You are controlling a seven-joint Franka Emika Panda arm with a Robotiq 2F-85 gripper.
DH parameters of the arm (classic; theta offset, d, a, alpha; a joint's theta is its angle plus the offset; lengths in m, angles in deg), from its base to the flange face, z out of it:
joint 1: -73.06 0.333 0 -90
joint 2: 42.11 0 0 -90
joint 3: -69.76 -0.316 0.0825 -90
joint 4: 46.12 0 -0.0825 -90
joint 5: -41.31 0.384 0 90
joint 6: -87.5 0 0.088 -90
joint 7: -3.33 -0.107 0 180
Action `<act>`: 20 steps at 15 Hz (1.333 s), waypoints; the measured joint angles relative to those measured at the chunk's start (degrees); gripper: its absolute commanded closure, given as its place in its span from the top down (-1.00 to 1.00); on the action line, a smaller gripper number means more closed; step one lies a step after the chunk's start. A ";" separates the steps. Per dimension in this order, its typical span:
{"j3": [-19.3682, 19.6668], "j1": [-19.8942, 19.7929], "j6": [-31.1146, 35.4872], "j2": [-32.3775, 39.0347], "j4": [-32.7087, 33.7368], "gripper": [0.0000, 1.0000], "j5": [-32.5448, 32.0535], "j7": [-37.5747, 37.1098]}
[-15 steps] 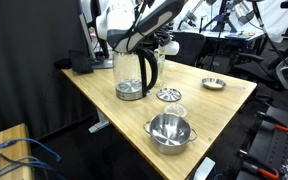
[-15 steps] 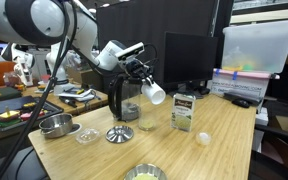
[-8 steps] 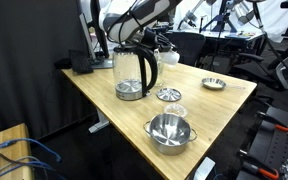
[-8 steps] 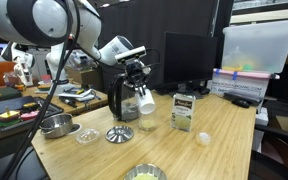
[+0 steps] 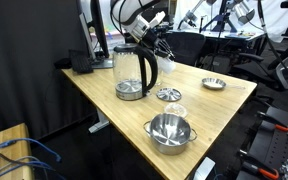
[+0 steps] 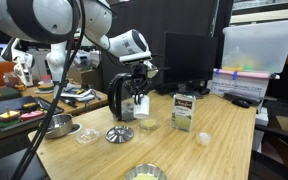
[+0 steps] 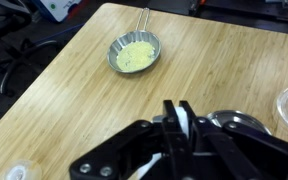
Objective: Pour the contents from the white cup into the glass cup then put the white cup on the table
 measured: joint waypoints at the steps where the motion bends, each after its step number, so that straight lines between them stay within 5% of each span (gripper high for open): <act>1: 0.00 -1.25 1.26 -0.77 -0.15 -0.95 1.69 -1.27; 9: -0.05 -12.16 15.37 -11.23 -12.34 -0.95 15.92 -12.43; 20: 6.62 -12.58 34.42 -27.21 -46.75 -0.95 22.80 -13.58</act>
